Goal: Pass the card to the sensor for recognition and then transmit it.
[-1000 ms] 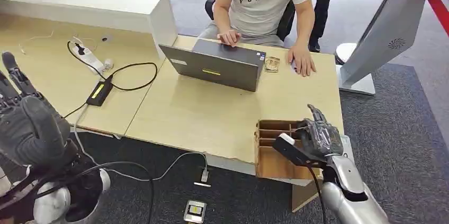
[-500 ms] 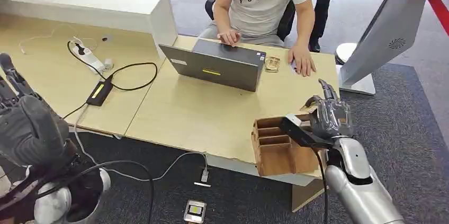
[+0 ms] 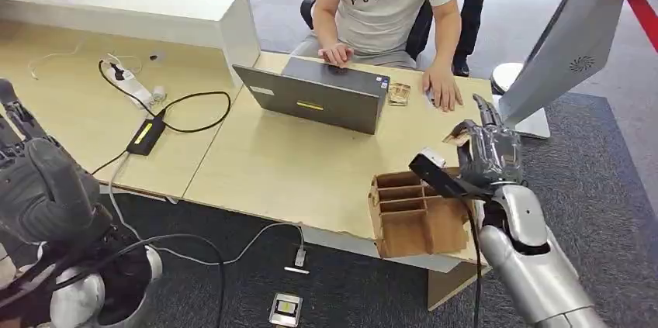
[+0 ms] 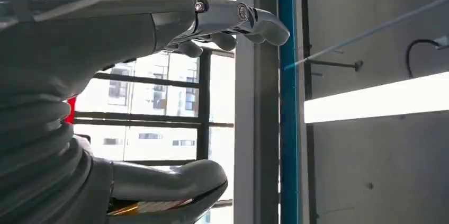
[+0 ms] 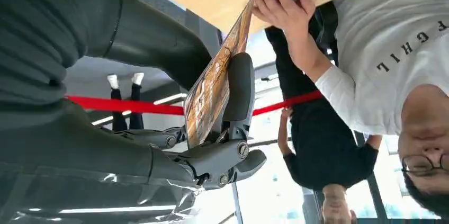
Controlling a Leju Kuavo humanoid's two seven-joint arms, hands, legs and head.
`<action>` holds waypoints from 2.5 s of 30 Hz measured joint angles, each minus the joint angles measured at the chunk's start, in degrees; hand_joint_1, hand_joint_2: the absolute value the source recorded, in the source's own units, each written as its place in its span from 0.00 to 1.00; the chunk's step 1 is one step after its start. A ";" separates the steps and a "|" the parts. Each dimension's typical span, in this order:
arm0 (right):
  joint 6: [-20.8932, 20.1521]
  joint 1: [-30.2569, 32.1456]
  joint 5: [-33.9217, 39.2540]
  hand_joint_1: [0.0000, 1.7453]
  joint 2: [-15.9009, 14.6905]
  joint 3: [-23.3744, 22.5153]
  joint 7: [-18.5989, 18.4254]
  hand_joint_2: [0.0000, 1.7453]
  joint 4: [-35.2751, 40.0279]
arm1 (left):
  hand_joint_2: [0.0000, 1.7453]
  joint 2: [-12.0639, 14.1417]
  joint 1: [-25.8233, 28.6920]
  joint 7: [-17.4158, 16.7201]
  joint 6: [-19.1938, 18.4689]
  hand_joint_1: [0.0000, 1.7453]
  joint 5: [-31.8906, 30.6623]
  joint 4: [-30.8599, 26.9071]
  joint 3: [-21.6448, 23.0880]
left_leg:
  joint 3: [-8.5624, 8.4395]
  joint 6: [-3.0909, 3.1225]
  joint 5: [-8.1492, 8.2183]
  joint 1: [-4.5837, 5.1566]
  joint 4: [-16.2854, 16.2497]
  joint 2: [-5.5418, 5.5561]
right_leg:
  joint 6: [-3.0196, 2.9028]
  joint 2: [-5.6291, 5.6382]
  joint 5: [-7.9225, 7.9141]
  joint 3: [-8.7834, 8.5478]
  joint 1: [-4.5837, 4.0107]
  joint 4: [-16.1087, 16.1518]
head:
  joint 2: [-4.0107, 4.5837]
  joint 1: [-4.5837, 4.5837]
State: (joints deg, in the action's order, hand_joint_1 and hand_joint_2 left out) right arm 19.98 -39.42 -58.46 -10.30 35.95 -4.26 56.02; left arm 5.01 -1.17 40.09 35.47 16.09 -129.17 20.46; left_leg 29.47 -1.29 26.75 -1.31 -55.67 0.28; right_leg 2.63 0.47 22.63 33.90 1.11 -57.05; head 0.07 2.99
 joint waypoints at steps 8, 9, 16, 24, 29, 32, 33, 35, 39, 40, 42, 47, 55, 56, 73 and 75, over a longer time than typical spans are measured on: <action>-0.94 -8.64 -1.77 1.00 1.40 -0.02 -1.22 1.00 -4.46 | 1.00 0.00 -1.77 0.00 -0.74 0.00 1.40 0.15 0.92 | 0.00 0.00 -0.01 0.00 -0.01 0.00 | -0.02 0.00 -0.03 0.01 0.00 0.00 | 0.00 -0.02; -1.07 -9.91 -2.05 1.00 1.66 0.04 -1.31 1.00 -5.42 | 1.00 0.00 -2.03 0.00 -0.81 0.00 1.55 0.20 1.00 | 0.01 0.00 -0.01 0.00 -0.01 0.00 | -0.02 0.00 -0.03 0.01 0.00 0.00 | 0.00 0.02; -2.97 -17.19 -4.20 1.00 4.26 0.81 -2.40 1.00 -11.78 | 1.00 -0.02 -3.12 0.00 -1.42 0.00 2.17 0.77 1.75 | 0.01 0.00 -0.01 0.00 -0.01 0.00 | -0.02 0.00 -0.03 0.04 -0.01 -0.01 | 0.00 0.02; -3.89 -21.20 -4.20 1.00 6.73 1.71 -4.24 1.00 -17.38 | 1.00 -0.02 -3.32 0.00 -1.51 0.00 2.45 1.16 2.45 | 0.04 0.00 -0.01 0.00 -0.02 0.00 | -0.01 0.00 -0.03 0.05 0.00 -0.01 | 0.00 0.00; -5.53 -23.59 -5.34 1.00 8.66 2.18 -5.09 1.00 -20.13 | 1.00 -0.02 -3.85 0.00 -1.90 0.00 3.13 1.33 2.78 | 0.03 0.00 -0.01 0.00 -0.01 0.00 | -0.02 0.01 -0.03 0.05 -0.01 -0.01 | 0.00 0.02; -6.12 -24.39 -5.95 1.00 9.92 2.73 -5.42 1.00 -21.55 | 1.00 -0.02 -3.99 0.00 -2.05 0.00 3.54 1.55 2.86 | 0.03 0.00 -0.01 -0.01 -0.01 0.00 | -0.02 0.01 -0.03 0.06 -0.02 -0.02 | 0.00 0.02; -6.21 -24.55 -6.03 1.00 10.32 2.91 -5.49 1.00 -21.90 | 1.00 -0.02 -4.01 0.00 -2.08 0.00 3.54 1.59 2.89 | 0.03 -0.01 -0.01 -0.01 -0.01 0.00 | -0.02 0.01 -0.03 0.07 -0.02 -0.02 | 0.00 0.00; -6.43 -24.94 -6.21 1.00 10.86 3.21 -5.77 1.00 -22.60 | 1.00 -0.02 -4.05 0.00 -2.14 0.00 3.65 1.64 2.91 | 0.05 -0.01 -0.01 -0.01 -0.01 0.00 | -0.02 0.01 -0.03 0.07 -0.02 -0.02 | 0.00 0.00; -6.78 -25.71 -6.32 1.00 11.65 3.87 -5.79 1.00 -23.78 | 1.00 -0.02 -4.15 0.00 -2.60 0.00 3.80 1.92 2.91 | 0.04 -0.01 -0.01 -0.01 -0.02 0.00 | -0.02 0.01 -0.03 0.07 -0.02 -0.02 | 0.00 0.00; -6.80 -25.80 -6.32 1.00 11.78 4.04 -5.79 1.00 -24.02 | 1.00 -0.02 -4.20 0.00 -2.64 0.00 3.80 1.95 2.91 | 0.04 0.00 -0.01 0.00 -0.02 0.00 | -0.02 0.01 -0.03 0.07 -0.01 -0.02 | 0.00 0.00; -6.91 -25.94 -6.32 1.00 12.00 4.22 -5.81 1.00 -24.50 | 1.00 -0.02 -4.24 0.00 -2.73 0.00 3.80 2.01 2.91 | 0.04 0.00 -0.01 0.00 -0.03 0.00 | -0.01 0.01 -0.03 0.07 -0.01 -0.02 | 0.00 0.00; -7.28 -26.00 -6.47 1.00 12.26 4.74 -5.81 1.00 -25.27 | 1.00 -0.02 -4.25 0.00 -2.78 0.00 3.83 2.10 2.91 | 0.03 0.00 -0.01 0.00 -0.03 0.00 | -0.02 0.01 -0.03 0.07 -0.01 -0.02 | 0.00 0.02; -8.00 -26.16 -6.84 1.00 12.17 5.46 -6.60 1.00 -26.36 | 1.00 -0.02 -4.26 0.00 -3.43 0.00 4.15 2.34 2.91 | 0.02 -0.01 -0.01 0.00 -0.03 0.00 | -0.02 0.01 -0.03 0.08 -0.02 -0.02 | 0.00 0.00; -8.07 -26.17 -6.93 1.00 12.11 5.53 -6.64 1.00 -26.49 | 1.00 -0.02 -4.27 0.00 -3.69 0.00 4.24 2.42 2.91 | 0.03 -0.01 -0.01 0.00 -0.04 0.00 | -0.02 0.01 -0.03 0.08 -0.02 -0.02 | 0.00 0.00; -8.04 -26.13 -8.29 0.00 8.96 6.82 -8.92 1.00 -26.99 | 1.00 -0.17 -4.95 0.00 -6.49 0.00 5.42 3.89 2.88 | 0.04 0.00 -0.01 0.00 -0.05 -0.01 | -0.02 0.02 -0.03 0.10 -0.01 -0.01 | 0.00 0.00; -7.80 -26.13 -8.22 0.00 8.37 6.97 -8.81 1.00 -26.58 | 1.00 -0.24 -4.95 0.00 -6.69 0.00 5.33 3.96 2.82 | 0.04 0.00 -0.01 0.00 -0.05 -0.01 | -0.02 0.02 -0.03 0.10 -0.01 -0.02 | 0.00 0.02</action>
State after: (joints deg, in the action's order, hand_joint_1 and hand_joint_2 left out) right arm 12.17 -65.54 -66.69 -1.92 42.93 -13.07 29.44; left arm 4.76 -6.12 40.09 28.79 21.42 -125.22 23.28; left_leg 29.51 -1.30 26.74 -1.31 -55.72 0.27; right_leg 2.61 0.49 22.59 34.00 1.10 -57.06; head 0.07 3.02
